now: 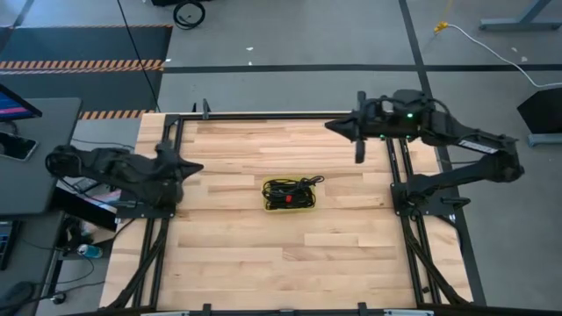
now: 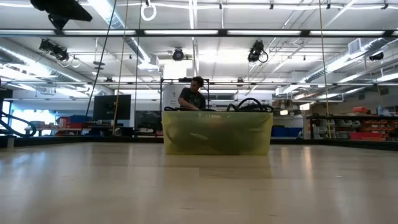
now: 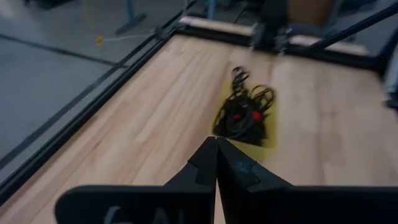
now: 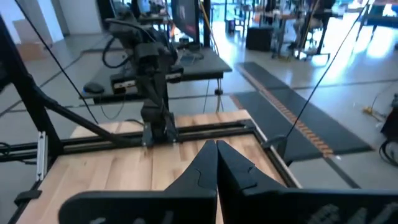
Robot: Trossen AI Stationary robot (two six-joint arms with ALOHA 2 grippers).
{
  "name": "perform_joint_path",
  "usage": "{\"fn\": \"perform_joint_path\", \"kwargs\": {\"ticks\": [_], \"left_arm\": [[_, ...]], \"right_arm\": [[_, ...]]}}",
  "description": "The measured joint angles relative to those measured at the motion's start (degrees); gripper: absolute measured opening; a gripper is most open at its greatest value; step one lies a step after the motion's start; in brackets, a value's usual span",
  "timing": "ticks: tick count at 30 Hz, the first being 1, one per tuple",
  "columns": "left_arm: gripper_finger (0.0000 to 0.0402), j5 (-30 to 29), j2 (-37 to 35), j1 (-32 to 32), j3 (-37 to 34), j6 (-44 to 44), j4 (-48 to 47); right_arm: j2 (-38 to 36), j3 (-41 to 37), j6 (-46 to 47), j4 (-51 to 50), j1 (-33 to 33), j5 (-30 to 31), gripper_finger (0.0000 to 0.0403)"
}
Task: Pick and place USB-C Cables
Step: Return to Home Position
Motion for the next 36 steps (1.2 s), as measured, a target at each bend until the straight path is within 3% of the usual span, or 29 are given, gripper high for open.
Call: {"fn": "perform_joint_path", "kwargs": {"ticks": [11, 18, 28, 32, 36], "left_arm": [[0.0008, 8.5, -13.9, 0.0, -0.5, 5.7, -0.7], [0.0008, 10.4, -27.0, -0.1, -11.2, 0.8, 3.5], [0.0008, 19.4, -26.8, -0.3, -16.8, 3.6, 13.3], [0.0008, 20.3, -26.8, -0.3, -23.4, 0.2, 19.5], [0.0008, 20.4, -26.7, -0.3, -30.9, -6.5, 25.9]], "right_arm": [[-4.5, 0.0, 0.7, -2.0, 0.0, -1.5, 0.0000], [-3.7, 0.0, 2.0, -2.0, 0.0, -0.2, 0.0000], [-0.6, 0.0, 3.2, -2.2, 0.0, -1.9, 0.0000], [0.4, 0.0, 3.4, -2.3, 0.0, -1.8, 0.0000], [0.9, 0.0, 7.5, 0.5, -0.2, 2.3, 0.0001]]}}
